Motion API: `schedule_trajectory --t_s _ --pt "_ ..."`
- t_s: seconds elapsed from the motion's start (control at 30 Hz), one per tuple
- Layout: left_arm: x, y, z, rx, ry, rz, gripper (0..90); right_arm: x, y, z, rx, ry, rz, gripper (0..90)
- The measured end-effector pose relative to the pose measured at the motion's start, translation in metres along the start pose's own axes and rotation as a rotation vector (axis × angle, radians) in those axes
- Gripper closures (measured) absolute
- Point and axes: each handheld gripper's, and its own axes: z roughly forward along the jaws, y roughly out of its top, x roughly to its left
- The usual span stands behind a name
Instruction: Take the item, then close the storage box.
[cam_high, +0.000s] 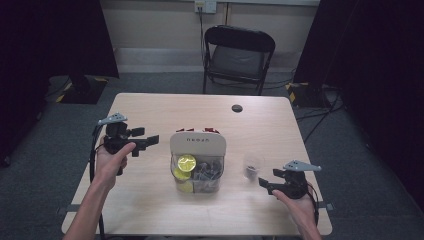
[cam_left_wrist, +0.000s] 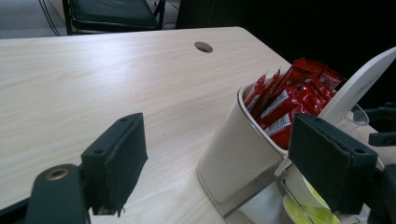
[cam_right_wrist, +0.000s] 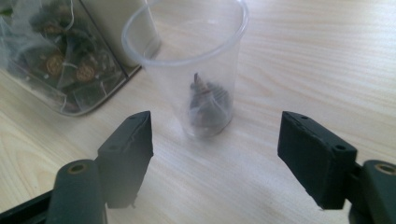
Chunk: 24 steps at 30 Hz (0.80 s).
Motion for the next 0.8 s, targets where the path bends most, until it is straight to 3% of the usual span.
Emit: schedule_trajectory --t_s 0.4,0.6,0.8 --pt "-0.007 0.007 0.030 0.023 -0.035 0.016 18.9 -0.005 -0.015 0.013 0.079 -0.045 -0.006 19.2" --pt "-0.007 0.003 0.035 0.016 -0.045 -0.007 19.6 -0.008 -0.020 0.021 0.119 -0.095 -0.020 19.4" --pt "-0.007 0.002 0.034 0.024 -0.043 0.006 20.9 -0.010 -0.025 0.023 0.127 -0.123 -0.024 20.7"
